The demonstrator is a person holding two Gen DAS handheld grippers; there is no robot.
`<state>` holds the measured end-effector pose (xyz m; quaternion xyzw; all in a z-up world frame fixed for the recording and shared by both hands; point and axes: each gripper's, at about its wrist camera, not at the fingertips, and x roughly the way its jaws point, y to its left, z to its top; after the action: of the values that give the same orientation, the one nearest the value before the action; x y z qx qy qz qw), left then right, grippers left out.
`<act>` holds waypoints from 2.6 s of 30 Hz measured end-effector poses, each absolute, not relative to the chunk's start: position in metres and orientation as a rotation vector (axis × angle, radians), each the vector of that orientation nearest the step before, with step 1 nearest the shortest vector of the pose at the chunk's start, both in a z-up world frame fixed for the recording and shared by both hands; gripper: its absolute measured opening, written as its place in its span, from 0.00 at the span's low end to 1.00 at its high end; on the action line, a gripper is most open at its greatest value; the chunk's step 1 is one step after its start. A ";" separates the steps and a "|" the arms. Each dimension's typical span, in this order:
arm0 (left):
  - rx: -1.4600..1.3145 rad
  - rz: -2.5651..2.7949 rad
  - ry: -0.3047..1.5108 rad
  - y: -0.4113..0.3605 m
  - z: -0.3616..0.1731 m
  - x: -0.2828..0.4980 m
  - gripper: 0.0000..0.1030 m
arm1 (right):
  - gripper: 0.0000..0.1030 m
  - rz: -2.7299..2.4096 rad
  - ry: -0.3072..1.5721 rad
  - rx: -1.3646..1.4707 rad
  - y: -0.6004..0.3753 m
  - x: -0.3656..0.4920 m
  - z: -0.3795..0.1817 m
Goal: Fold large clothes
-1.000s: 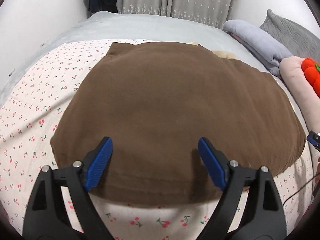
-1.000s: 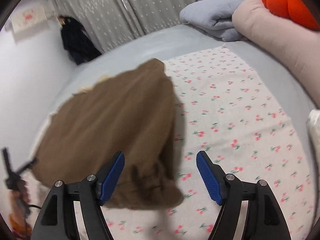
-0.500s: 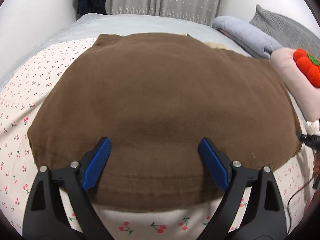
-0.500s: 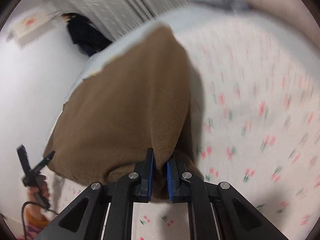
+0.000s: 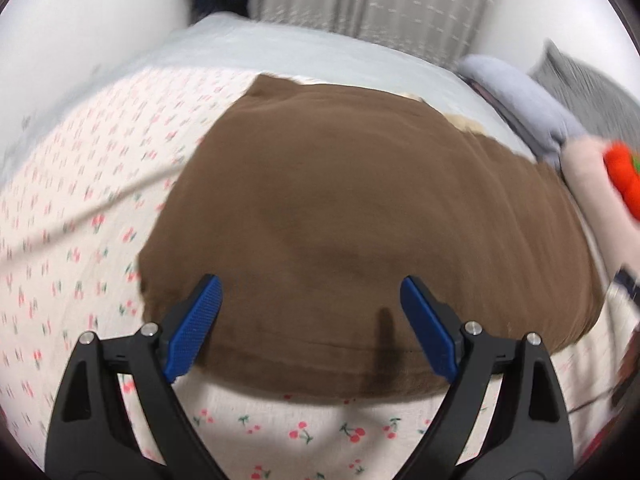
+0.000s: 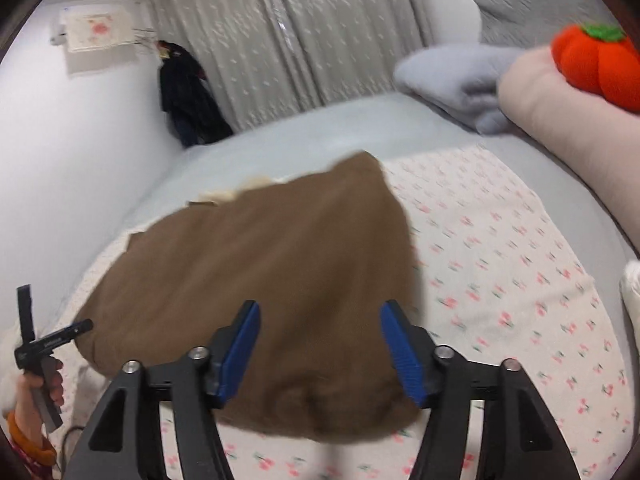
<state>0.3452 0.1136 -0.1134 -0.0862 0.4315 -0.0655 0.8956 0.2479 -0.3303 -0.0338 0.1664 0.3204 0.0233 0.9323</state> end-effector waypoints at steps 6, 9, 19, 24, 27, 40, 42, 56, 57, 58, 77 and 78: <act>-0.285 -0.071 0.955 0.136 -0.103 0.337 0.89 | 0.71 0.079 0.718 0.227 -0.287 0.264 -0.049; -0.303 -0.049 0.981 0.149 -0.103 0.334 0.91 | 0.71 0.088 0.753 0.193 -0.274 0.272 -0.061; -0.812 -0.088 1.151 0.185 -0.173 0.344 0.93 | 0.77 0.098 0.812 0.178 -0.269 0.271 -0.078; -0.854 -0.077 1.057 0.180 -0.176 0.343 0.93 | 0.80 0.094 0.810 0.171 -0.265 0.272 -0.080; -0.865 -0.079 1.023 0.176 -0.178 0.348 0.93 | 0.81 0.091 0.807 0.170 -0.263 0.273 -0.079; -0.826 0.033 0.747 0.161 -0.186 0.364 0.64 | 0.81 0.092 0.792 0.207 -0.262 0.277 -0.078; -0.849 0.035 0.712 0.164 -0.189 0.364 0.55 | 0.81 0.094 0.793 0.218 -0.264 0.277 -0.078; -0.886 0.021 0.694 0.169 -0.195 0.364 0.62 | 0.80 0.211 0.715 0.124 -0.182 0.308 -0.039; -0.861 0.017 0.697 0.164 -0.192 0.367 0.65 | 0.78 0.217 0.725 0.089 -0.172 0.313 -0.042; -0.843 0.022 0.697 0.161 -0.191 0.368 0.66 | 0.76 0.219 0.738 0.062 -0.164 0.319 -0.046; -0.656 -0.234 0.417 0.101 -0.065 0.353 0.30 | 0.77 0.243 0.926 0.086 -0.152 0.363 -0.096; -0.629 -0.255 0.408 0.091 -0.055 0.352 0.29 | 0.77 0.256 0.915 0.103 -0.157 0.362 -0.094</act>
<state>0.3523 0.0909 -0.0554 -0.3062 0.1988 -0.1244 0.9226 0.3616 -0.1568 -0.0944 0.0495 0.4405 0.1234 0.8879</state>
